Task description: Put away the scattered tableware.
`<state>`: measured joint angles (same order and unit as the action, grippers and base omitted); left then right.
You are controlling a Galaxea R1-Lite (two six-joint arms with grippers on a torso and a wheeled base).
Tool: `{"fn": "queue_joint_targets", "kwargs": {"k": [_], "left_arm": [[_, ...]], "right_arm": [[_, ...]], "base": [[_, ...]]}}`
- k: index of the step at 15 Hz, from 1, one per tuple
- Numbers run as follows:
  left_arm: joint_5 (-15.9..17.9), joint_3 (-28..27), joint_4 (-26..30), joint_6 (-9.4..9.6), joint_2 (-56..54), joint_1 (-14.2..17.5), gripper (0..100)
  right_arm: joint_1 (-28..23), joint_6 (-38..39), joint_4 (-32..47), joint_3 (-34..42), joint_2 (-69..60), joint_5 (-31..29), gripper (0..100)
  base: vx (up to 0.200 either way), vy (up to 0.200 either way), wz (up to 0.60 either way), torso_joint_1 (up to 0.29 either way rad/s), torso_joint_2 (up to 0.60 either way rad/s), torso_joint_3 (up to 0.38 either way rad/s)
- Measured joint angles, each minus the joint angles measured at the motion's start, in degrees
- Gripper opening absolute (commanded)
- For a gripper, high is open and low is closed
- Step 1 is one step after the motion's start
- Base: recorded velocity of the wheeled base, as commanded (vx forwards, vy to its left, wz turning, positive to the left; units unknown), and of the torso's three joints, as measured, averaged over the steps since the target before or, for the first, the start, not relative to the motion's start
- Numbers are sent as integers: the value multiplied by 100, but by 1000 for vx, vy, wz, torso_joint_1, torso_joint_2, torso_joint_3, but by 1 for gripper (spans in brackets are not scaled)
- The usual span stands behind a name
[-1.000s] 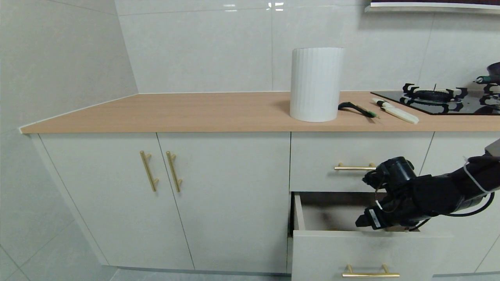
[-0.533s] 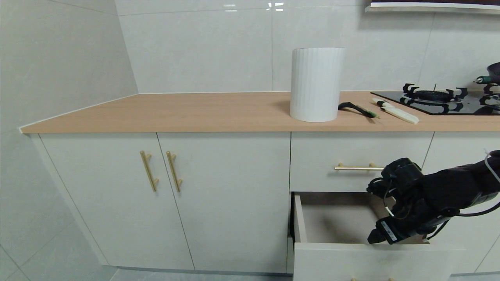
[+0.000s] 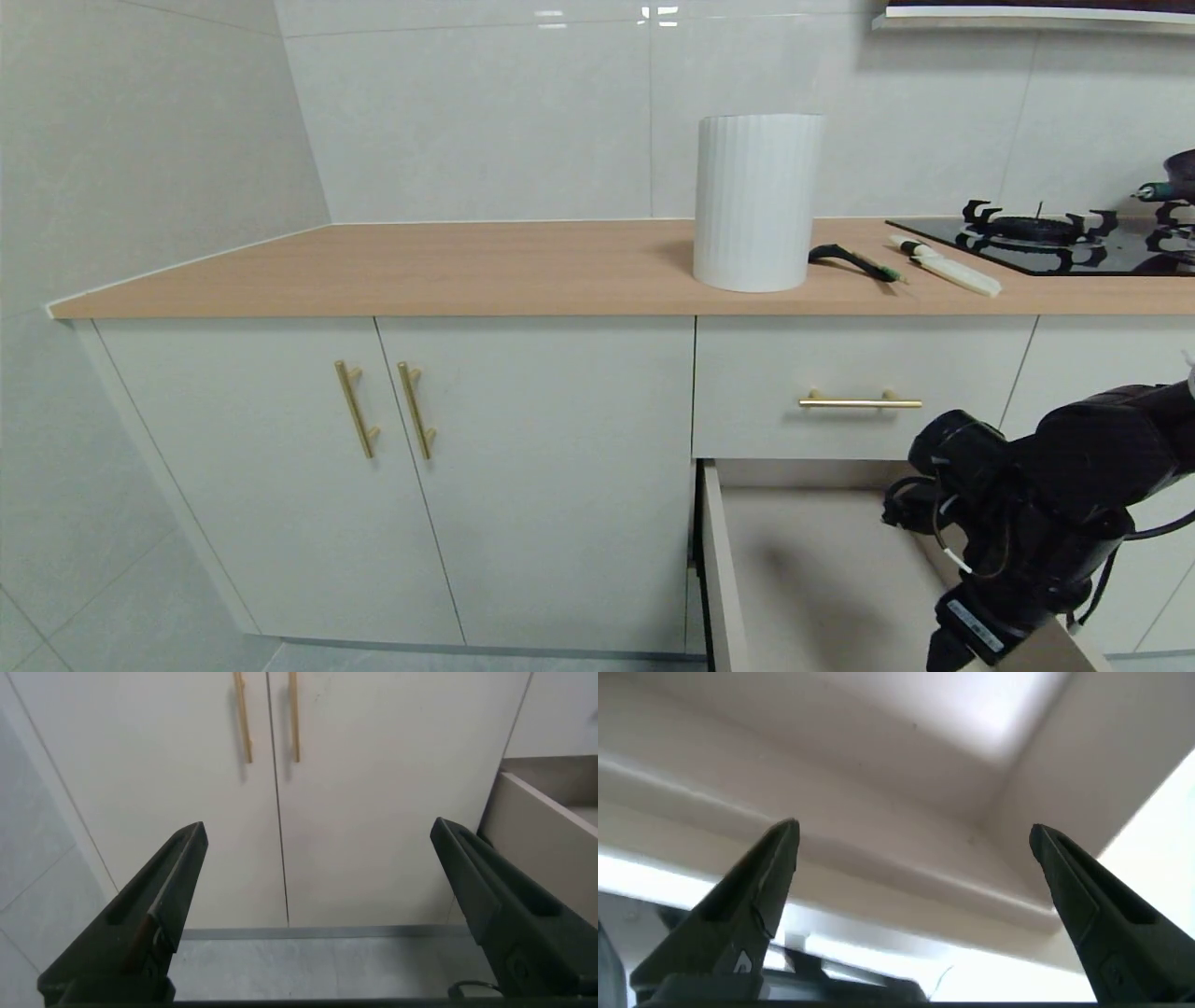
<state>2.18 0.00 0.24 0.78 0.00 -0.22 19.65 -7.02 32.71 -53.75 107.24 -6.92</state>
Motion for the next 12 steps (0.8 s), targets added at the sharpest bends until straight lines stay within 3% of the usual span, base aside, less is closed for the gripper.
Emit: {"fn": "queue_joint_targets", "kwargs": {"k": [5,8,12], "left_arm": [[2,0,0,0,0,4,100],[2,0,-2,0,0,4,100],[2,0,0,1,0,4,100]], "right_arm": [[474,-85,851,28,-234,-11,100],[525,-37,767,-79,-263,9,100],[366,1211,407,-686,-451,85,100]], "base": [[0,0,0,0,0,0],[0,0,0,0,0,0],[0,0,0,0,0,0]]}}
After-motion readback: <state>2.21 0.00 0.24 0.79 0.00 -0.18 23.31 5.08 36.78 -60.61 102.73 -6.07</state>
